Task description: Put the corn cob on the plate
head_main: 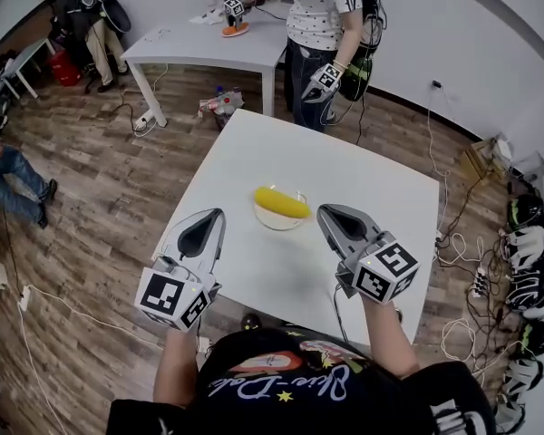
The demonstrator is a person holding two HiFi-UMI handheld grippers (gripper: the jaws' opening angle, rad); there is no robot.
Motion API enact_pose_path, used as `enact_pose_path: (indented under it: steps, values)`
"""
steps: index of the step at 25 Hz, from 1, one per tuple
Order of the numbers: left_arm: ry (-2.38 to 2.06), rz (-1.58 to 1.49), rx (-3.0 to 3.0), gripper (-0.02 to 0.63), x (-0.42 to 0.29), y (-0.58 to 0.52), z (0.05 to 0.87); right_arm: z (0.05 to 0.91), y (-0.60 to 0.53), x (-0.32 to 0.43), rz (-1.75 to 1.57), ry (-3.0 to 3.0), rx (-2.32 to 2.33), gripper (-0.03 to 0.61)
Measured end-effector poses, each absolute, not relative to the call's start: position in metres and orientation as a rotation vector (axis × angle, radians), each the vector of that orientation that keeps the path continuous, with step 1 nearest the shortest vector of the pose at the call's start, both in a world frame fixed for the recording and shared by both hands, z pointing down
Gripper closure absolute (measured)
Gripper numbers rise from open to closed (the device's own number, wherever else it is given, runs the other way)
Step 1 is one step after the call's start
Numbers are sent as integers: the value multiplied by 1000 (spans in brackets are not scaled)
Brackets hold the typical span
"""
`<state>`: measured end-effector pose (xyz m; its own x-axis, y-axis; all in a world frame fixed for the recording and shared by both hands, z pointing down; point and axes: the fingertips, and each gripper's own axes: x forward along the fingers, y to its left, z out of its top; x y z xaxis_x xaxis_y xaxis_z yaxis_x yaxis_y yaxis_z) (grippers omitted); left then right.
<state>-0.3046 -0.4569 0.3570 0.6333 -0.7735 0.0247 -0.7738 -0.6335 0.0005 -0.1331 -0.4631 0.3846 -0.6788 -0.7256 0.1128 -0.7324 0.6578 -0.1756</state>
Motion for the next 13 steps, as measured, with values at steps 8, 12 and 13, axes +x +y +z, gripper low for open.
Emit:
enact_pose_path:
  steps: [8, 12, 13]
  values:
    - [-1393, 40, 2799, 615, -327, -467, 355, 385, -467, -149, 362, -2818, 1204, 561]
    - [-1415, 40, 2790, 615, -327, -454, 356, 383, -456, -147, 355, -2831, 1197, 563]
    - [-1418, 42, 2789, 615, -327, -450, 356, 382, -453, -146, 353, -2836, 1194, 561]
